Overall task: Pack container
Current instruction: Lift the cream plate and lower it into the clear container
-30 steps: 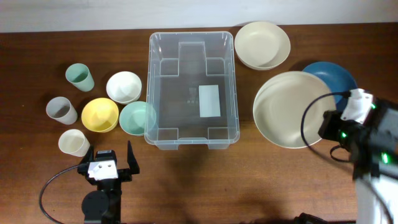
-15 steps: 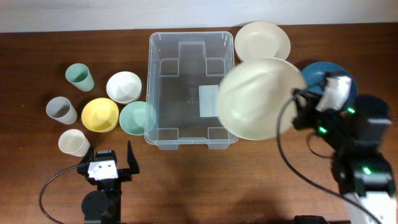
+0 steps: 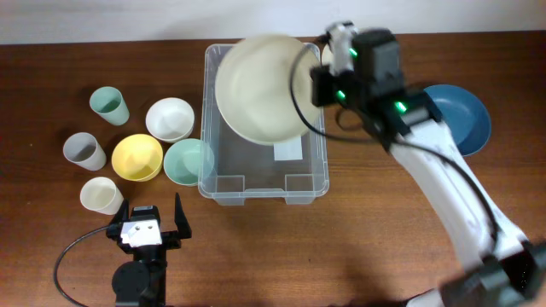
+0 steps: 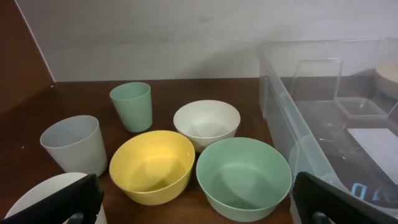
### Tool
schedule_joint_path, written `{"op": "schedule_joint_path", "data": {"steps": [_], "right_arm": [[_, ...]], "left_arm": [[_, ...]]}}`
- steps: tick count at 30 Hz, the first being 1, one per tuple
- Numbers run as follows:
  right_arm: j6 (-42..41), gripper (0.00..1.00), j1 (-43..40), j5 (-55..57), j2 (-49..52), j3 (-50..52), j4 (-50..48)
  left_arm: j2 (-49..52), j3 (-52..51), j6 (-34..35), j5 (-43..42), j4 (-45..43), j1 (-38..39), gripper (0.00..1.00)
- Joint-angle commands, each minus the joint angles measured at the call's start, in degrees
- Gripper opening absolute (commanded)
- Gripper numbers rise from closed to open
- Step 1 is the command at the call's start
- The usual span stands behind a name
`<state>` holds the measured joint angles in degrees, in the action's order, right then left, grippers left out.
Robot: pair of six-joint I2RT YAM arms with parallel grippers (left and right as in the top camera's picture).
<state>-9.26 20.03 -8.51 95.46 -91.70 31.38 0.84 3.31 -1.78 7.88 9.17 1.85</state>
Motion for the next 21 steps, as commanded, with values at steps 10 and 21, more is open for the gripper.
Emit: {"op": "schedule_joint_path", "data": {"steps": [10, 21], "right_arm": [[0.8, 0.04, 2.4, 9.2, 21.4, -17.3, 6.2], [1.5, 0.04, 2.4, 10.0, 29.1, -17.3, 2.2]], "left_arm": [[-0.4, -0.6, -0.9, -0.6, -0.2, -0.2, 1.0], [-0.4, -0.6, -0.9, -0.6, -0.2, -0.2, 1.0]]}}
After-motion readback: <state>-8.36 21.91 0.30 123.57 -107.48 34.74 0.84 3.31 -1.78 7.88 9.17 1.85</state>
